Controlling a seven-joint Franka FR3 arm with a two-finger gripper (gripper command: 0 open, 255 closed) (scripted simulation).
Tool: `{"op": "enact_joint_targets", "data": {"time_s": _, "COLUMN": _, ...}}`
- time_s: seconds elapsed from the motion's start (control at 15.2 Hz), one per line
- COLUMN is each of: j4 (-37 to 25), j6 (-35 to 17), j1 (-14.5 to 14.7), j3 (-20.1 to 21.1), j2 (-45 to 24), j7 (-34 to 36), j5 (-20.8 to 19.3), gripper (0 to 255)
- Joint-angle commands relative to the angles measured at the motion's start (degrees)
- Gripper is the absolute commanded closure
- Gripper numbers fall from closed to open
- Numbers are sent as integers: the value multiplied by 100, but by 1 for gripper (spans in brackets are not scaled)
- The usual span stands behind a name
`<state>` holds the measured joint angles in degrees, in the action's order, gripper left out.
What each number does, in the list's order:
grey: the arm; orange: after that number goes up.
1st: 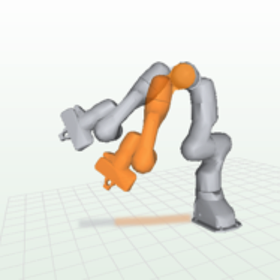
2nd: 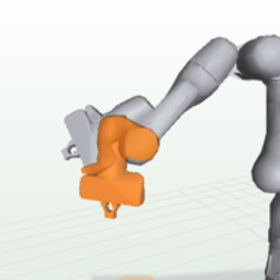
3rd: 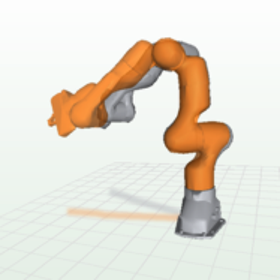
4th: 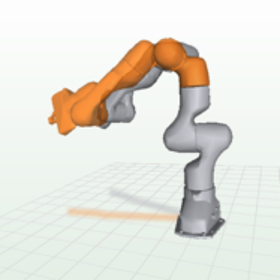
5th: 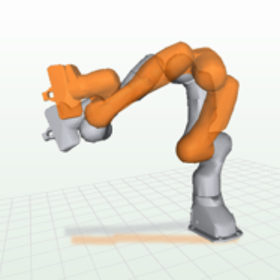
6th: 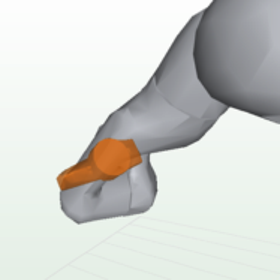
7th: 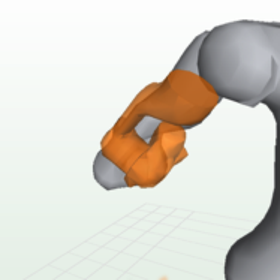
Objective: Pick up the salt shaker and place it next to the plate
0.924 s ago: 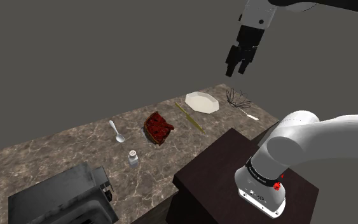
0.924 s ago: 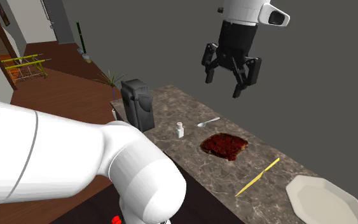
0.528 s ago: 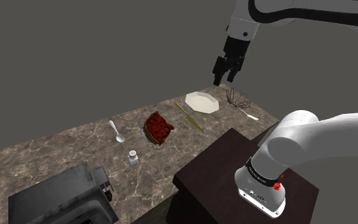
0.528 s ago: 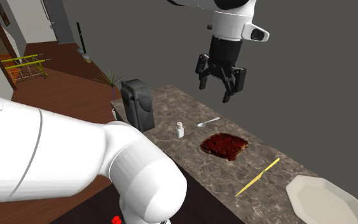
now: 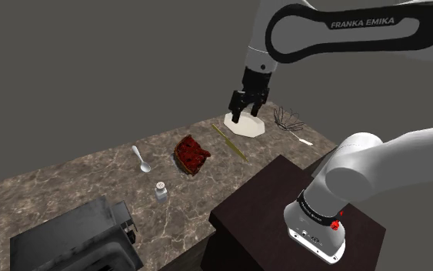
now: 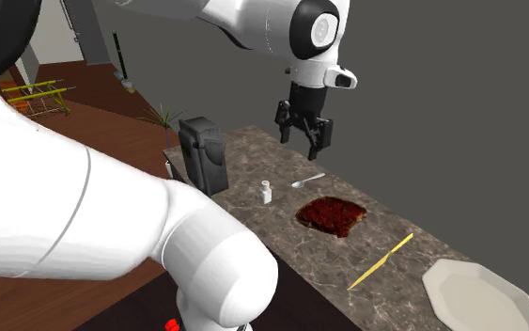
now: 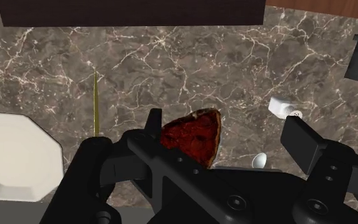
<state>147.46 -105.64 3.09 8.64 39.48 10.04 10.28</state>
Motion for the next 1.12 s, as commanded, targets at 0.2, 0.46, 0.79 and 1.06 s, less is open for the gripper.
{"op": "enact_joint_targets", "data": {"time_s": 0.2, "j4": 129, "j6": -1057, "j1": 171, "j3": 594, "j2": -821, "j7": 527, "j5": 258, "gripper": 0}}
{"op": "enact_joint_targets", "data": {"time_s": 0.46, "j4": 31, "j6": -1812, "j1": 222, "j3": 1026, "j2": -1606, "j7": 955, "j5": 292, "gripper": 0}}
{"op": "enact_joint_targets", "data": {"time_s": 0.79, "j4": -282, "j6": -2686, "j1": 201, "j3": 1533, "j2": -2740, "j7": 1627, "j5": 29, "gripper": 0}}
{"op": "enact_joint_targets", "data": {"time_s": 1.06, "j4": -678, "j6": -3268, "j1": 175, "j3": 1840, "j2": -3742, "j7": 2353, "j5": -536, "gripper": 0}}
